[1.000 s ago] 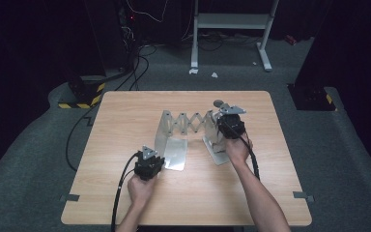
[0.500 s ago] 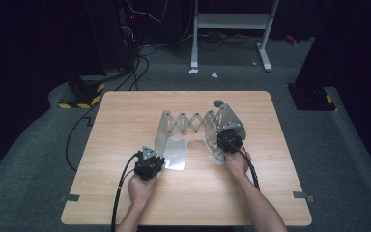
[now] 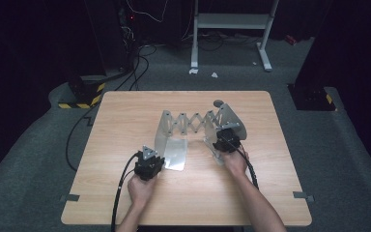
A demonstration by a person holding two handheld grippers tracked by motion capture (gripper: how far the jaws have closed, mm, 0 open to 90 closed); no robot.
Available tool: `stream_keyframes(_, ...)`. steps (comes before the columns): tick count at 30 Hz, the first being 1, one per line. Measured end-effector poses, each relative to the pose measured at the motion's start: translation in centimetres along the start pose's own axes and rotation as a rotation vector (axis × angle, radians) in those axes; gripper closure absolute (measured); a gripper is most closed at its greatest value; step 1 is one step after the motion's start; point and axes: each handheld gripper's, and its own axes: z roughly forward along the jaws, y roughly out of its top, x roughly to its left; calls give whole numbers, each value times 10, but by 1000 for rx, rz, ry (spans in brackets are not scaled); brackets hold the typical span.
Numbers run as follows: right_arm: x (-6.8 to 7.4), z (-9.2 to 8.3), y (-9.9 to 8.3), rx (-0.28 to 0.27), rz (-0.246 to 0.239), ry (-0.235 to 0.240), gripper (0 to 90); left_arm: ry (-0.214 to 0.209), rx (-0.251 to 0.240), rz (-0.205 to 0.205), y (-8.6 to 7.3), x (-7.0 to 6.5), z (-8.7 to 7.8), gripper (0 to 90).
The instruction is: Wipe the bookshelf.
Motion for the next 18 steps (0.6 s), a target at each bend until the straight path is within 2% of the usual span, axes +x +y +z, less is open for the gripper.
stream_keyframes(1,-1,-1,-1,7,4,-2,754,2,0,3,0,0,0,806)
stream_keyframes(3,-1,-2,-1,9,-7,2,785,4,0,4,0,-1,0,806)
stream_keyframes(12,4,-16,-12,26,-48,48,824,8,-1,6,0,-1,0,803)
stream_keyframes(18,1,-8,-1,25,-30,44,827,8,0,3,0,-1,0,806)
